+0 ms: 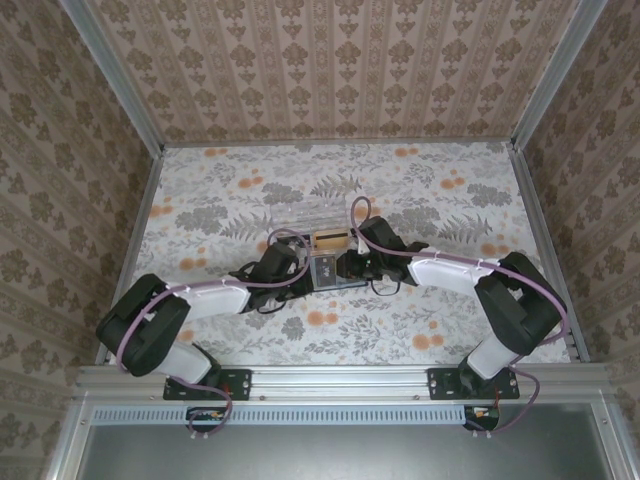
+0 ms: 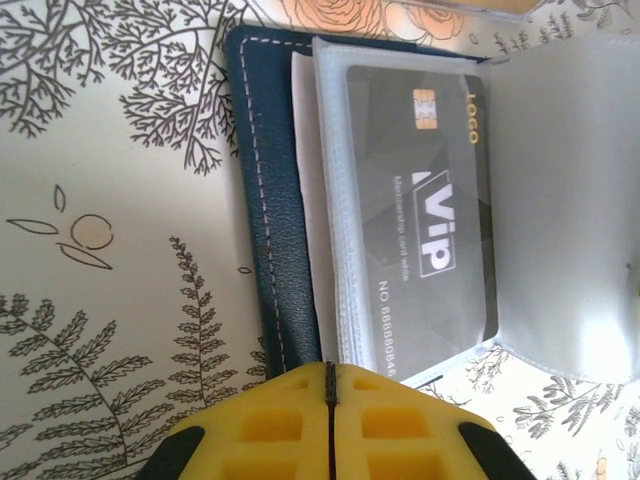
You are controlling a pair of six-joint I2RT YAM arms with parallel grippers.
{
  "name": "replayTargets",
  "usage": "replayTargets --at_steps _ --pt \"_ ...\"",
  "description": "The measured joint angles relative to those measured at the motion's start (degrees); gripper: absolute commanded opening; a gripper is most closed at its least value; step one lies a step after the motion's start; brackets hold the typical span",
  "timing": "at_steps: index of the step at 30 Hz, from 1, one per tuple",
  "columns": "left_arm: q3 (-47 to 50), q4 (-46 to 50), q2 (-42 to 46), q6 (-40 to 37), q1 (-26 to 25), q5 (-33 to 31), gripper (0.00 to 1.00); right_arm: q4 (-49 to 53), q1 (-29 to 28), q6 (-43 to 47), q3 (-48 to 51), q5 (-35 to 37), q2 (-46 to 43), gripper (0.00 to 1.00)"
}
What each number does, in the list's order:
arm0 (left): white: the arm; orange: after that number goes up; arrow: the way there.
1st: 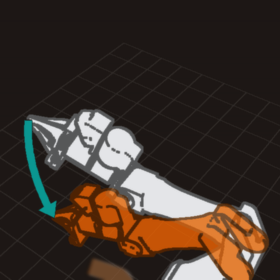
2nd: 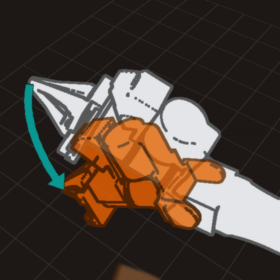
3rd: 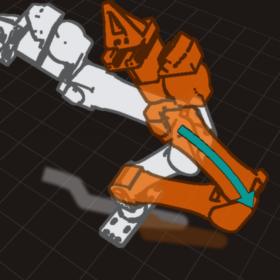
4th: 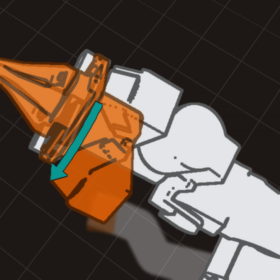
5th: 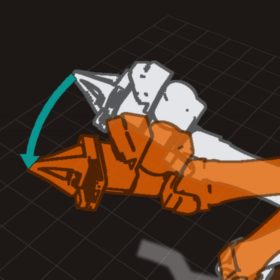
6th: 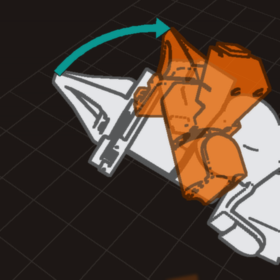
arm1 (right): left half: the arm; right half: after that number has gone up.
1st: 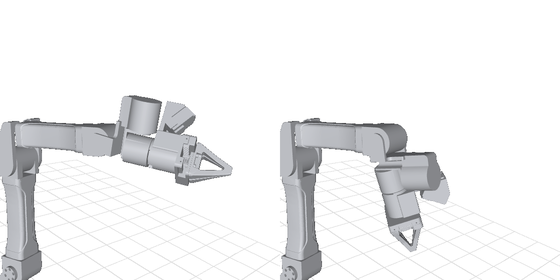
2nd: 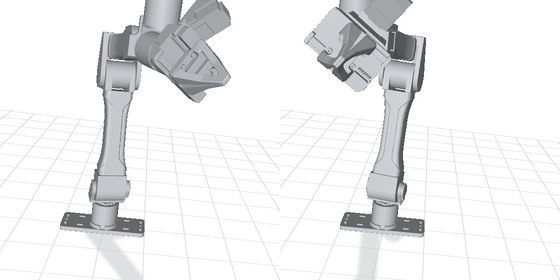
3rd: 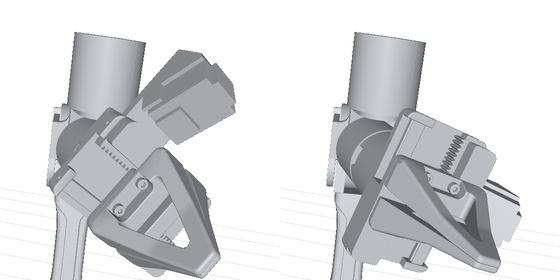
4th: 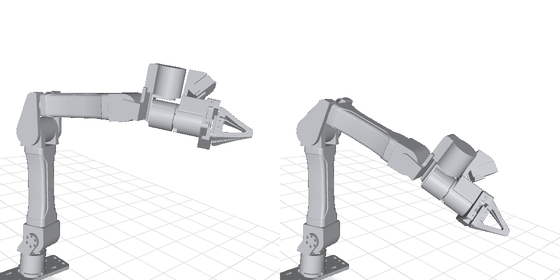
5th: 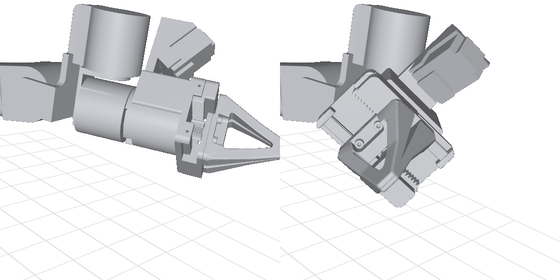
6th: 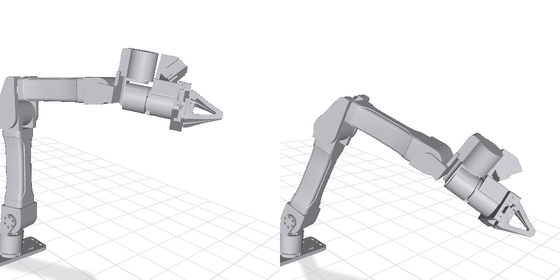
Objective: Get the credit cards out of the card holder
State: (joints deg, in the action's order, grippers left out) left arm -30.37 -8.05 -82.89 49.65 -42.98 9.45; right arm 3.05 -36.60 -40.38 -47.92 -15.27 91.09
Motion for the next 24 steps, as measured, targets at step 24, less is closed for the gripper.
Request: replayTargets --at_steps 24 --pt "-2.1 0.1 -1.7 -0.9 0.2 1.0 0.03 3.6 0.0 4.3 -5.0 1.2 2.3 0.16"
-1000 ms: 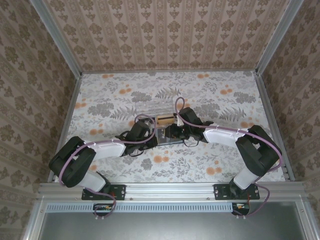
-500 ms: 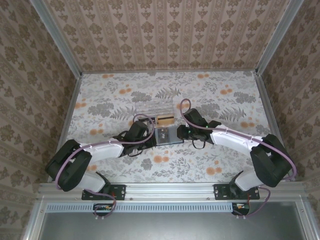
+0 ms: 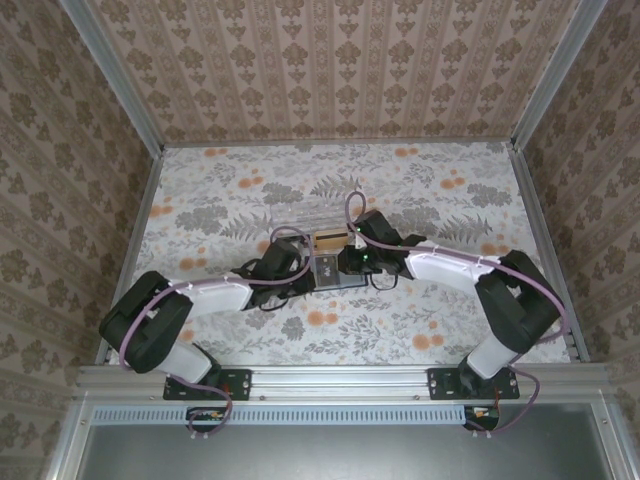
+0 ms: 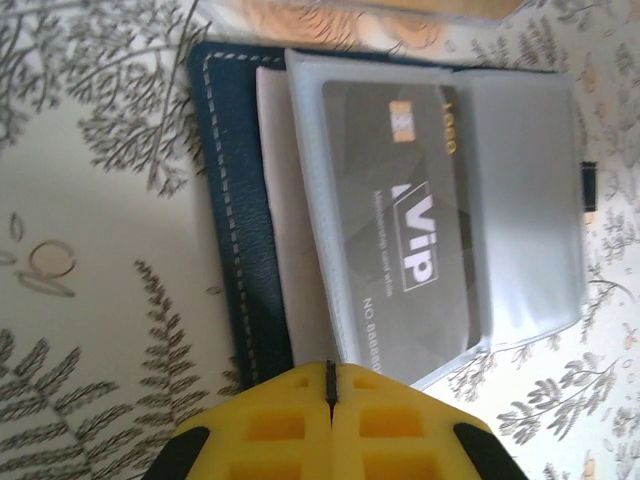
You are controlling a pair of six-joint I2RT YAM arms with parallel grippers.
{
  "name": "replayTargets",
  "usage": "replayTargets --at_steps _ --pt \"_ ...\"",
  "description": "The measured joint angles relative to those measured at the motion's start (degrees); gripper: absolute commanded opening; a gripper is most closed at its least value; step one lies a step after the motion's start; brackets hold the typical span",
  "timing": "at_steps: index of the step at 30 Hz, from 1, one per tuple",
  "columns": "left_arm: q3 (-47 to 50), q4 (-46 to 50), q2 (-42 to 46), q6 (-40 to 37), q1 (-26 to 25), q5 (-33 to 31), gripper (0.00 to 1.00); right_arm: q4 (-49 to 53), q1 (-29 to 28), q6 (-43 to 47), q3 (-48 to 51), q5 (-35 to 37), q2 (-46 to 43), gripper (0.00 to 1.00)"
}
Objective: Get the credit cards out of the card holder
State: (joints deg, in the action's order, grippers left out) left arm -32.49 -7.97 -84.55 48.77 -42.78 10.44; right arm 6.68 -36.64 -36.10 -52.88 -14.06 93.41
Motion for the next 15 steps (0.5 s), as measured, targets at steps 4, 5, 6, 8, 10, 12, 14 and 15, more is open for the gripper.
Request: replayTargets --at_steps 4,5,6,8,10,12,14,15 --pt "-1.0 -0.2 -0.5 -0.5 0.5 0.3 0.0 -0.9 0.0 -0.5 -1.0 -1.2 3.6 0.17" --pt "-1.2 -0.2 -0.8 -0.6 0.6 0.3 0.0 -0.9 0.0 -0.6 -1.2 -1.3 4.2 0.17" --pt "-1.3 -0.2 -1.0 -0.7 0.8 0.3 0.0 -0.9 0.0 -0.6 -1.3 -1.4 4.7 0.17" --pt "-1.5 -0.1 -1.0 -0.9 0.8 0.3 0.0 -0.9 0.0 -0.9 -1.7 -1.4 5.8 0.17" --pt "-1.8 0.2 -1.0 -1.0 0.8 0.3 0.0 -0.9 0.0 -1.2 -1.8 -1.4 6.5 0.18" --pt "-2.4 0.7 -1.0 -1.2 0.8 0.3 0.0 -0.9 0.0 -1.4 -1.8 -1.4 7.0 0.19" --pt "-2.9 1.0 -1.0 -1.5 0.8 0.3 0.0 -0.9 0.0 -1.4 -1.8 -1.4 7.5 0.2" --pt "-3.2 1.2 -1.0 -1.5 0.8 0.3 0.0 -0.9 0.0 -1.5 -1.8 -1.4 7.7 0.2"
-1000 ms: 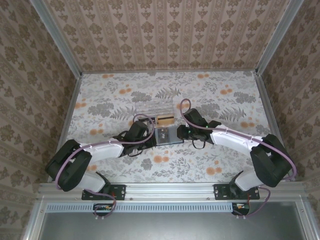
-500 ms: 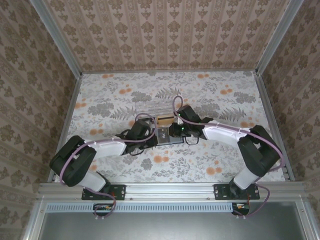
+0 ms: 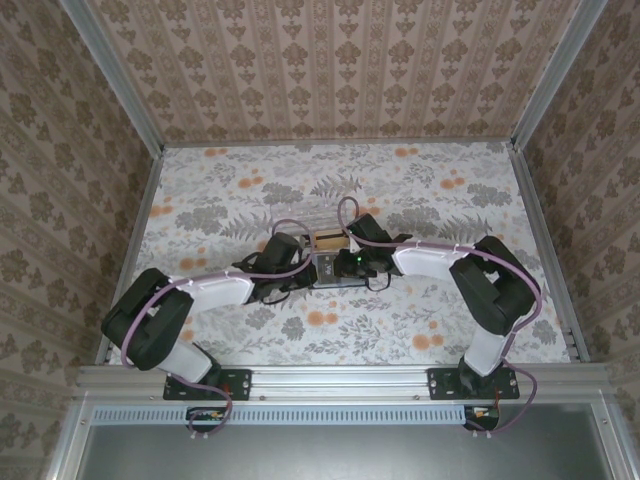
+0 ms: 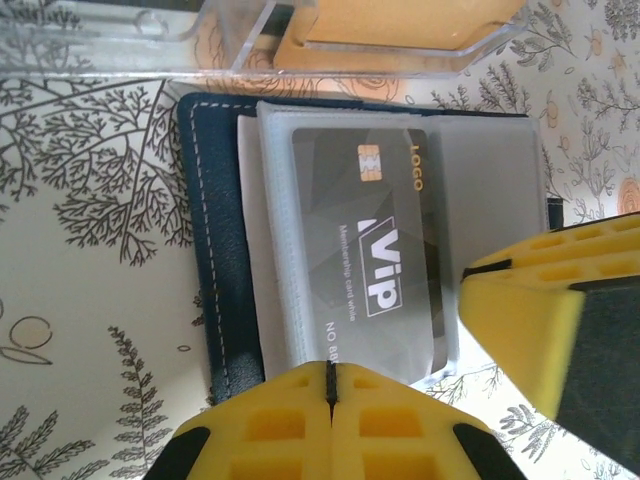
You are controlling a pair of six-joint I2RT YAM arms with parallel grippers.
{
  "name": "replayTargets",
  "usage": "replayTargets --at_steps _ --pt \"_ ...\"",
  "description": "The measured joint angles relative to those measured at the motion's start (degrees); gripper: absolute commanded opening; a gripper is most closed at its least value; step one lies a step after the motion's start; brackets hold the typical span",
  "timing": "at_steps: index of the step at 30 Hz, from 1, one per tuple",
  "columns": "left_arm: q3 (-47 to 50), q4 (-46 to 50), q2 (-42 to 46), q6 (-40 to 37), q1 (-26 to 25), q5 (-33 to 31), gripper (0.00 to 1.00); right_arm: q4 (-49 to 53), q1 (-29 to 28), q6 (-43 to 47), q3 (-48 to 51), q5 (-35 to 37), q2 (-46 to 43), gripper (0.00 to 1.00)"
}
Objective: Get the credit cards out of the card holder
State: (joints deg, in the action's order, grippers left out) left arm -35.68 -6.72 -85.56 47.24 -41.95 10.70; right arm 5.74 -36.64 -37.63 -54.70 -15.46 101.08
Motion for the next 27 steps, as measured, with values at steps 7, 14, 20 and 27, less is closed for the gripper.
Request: replayTargets --at_steps 7,14,20,27 --pt "-1.9 -0.1 -1.9 -0.8 0.0 0.2 0.0 -0.1 0.0 -0.2 0.0 0.0 1.2 0.22" --pt "-2.3 -0.8 -6.3 -0.8 0.0 0.3 0.0 -1.2 0.0 -0.6 0.0 0.0 1.4 0.24" --pt "-1.9 -1.6 -6.3 -0.6 0.0 0.3 0.0 -1.4 0.0 -1.3 0.0 0.0 1.4 0.24" --pt "-1.8 -2.3 -6.6 -0.4 0.0 0.4 0.0 -3.1 0.1 -2.8 0.0 -0.5 2.2 0.18"
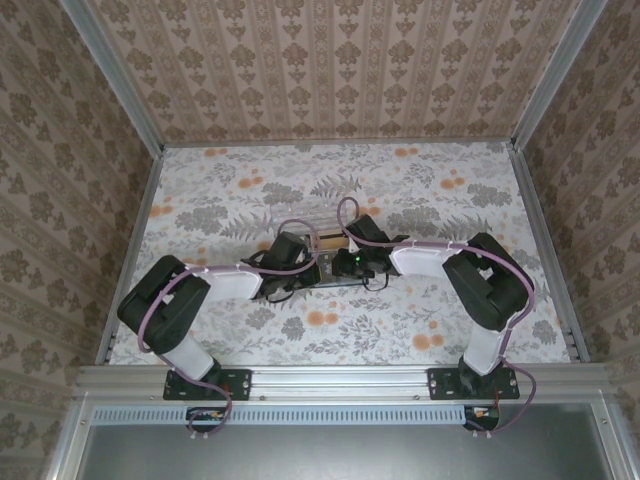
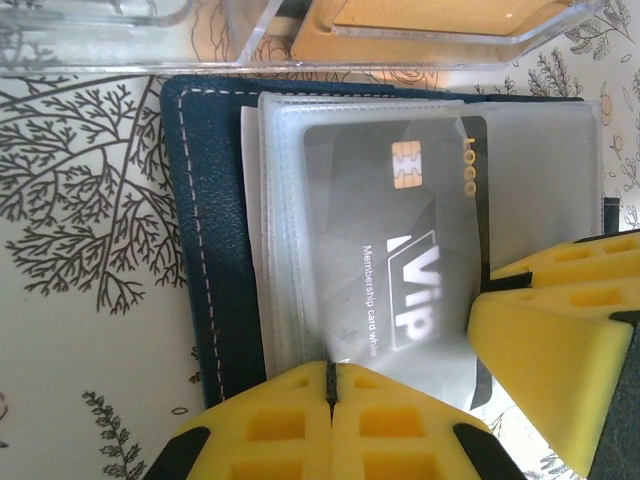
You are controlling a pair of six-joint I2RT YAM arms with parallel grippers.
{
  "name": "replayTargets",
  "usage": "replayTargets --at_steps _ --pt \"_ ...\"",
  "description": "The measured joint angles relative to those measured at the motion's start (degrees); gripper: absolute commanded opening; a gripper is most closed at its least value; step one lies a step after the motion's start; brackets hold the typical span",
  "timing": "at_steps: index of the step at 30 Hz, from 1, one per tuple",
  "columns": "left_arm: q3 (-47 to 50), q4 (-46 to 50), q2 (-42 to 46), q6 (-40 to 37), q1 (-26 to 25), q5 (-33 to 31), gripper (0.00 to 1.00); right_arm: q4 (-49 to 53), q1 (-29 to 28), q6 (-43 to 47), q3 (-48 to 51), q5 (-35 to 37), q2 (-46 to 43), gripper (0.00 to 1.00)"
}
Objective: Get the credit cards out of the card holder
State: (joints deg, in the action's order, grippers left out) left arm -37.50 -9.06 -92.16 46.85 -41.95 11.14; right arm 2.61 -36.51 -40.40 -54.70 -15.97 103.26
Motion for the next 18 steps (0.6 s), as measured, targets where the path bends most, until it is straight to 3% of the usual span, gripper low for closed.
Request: replayTargets --at_steps 10,18 --pt "0.0 -0.1 0.0 0.3 0.0 -0.1 0.0 -3.2 1.2 -2.1 1.7 -1.2 0.0 0.0" --pt "0.0 0.1 0.0 1.1 -0.1 -0.7 0.0 -6.1 2.7 -2.4 3.7 -3.1 -0.2 0.0"
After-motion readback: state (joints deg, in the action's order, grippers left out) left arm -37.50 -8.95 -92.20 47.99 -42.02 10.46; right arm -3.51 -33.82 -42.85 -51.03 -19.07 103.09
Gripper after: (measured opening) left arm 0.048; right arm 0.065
